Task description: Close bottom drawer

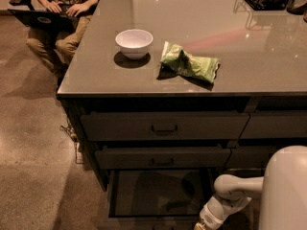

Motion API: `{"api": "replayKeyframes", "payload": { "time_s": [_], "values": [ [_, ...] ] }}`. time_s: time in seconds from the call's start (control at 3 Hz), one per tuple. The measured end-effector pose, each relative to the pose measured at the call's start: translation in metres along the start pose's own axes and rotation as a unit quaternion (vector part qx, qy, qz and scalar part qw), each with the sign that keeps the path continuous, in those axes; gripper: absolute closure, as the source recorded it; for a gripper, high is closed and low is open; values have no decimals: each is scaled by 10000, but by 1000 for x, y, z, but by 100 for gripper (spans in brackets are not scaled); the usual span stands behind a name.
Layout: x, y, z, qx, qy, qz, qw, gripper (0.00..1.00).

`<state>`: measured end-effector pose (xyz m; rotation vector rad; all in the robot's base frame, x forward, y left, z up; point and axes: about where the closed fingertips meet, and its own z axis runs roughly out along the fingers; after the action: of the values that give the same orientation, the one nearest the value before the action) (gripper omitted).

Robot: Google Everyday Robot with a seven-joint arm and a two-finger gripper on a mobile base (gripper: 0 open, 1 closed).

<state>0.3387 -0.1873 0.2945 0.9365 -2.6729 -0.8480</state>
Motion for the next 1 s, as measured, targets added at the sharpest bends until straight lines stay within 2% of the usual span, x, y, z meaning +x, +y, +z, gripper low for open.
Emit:
{"api": "replayKeyframes", "payload": {
  "time_s": [0.33, 1.0],
  "values": [
    [-4, -23, 20, 244, -132, 153, 9995, 96],
    [-5, -27, 25, 270, -162, 174, 9994, 100]
  ]
}}
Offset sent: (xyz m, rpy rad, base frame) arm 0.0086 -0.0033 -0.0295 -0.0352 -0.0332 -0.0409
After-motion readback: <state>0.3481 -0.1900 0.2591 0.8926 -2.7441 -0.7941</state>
